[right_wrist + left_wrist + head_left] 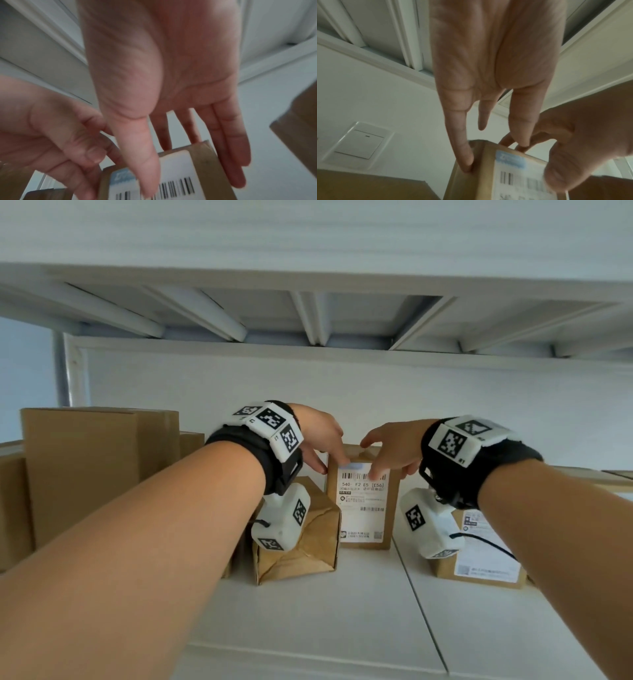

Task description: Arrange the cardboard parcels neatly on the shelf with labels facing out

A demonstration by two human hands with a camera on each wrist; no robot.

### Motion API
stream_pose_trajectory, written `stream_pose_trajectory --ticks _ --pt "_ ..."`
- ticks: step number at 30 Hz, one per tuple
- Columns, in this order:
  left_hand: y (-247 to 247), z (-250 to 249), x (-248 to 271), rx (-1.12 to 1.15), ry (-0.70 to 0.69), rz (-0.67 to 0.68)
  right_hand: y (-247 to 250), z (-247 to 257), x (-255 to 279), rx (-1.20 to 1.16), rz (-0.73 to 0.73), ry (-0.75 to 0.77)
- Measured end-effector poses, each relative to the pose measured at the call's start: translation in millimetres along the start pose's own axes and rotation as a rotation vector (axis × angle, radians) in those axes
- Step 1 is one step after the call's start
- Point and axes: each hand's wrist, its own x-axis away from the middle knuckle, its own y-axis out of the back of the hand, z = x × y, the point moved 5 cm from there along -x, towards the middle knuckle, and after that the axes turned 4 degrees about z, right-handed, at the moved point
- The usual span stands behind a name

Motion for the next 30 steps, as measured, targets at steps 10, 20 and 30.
stream_pose_trajectory --ticks 10,20,30 --pt "-21.3 -13.7 11.1 -0.267 -0.02 0.071 0.7 -15.2 25.6 -0.003 0.044 -0.013" --pt "-26.9 -22.2 16.2 -0.109 -0.07 -0.004 3.6 -24.4 38.0 0.114 -0.021 -0.019" --pt "-27.4 -14.3 23.3 -0.185 -0.041 -0.034 -1.7 -17.6 33.7 0.108 -0.069 0.109"
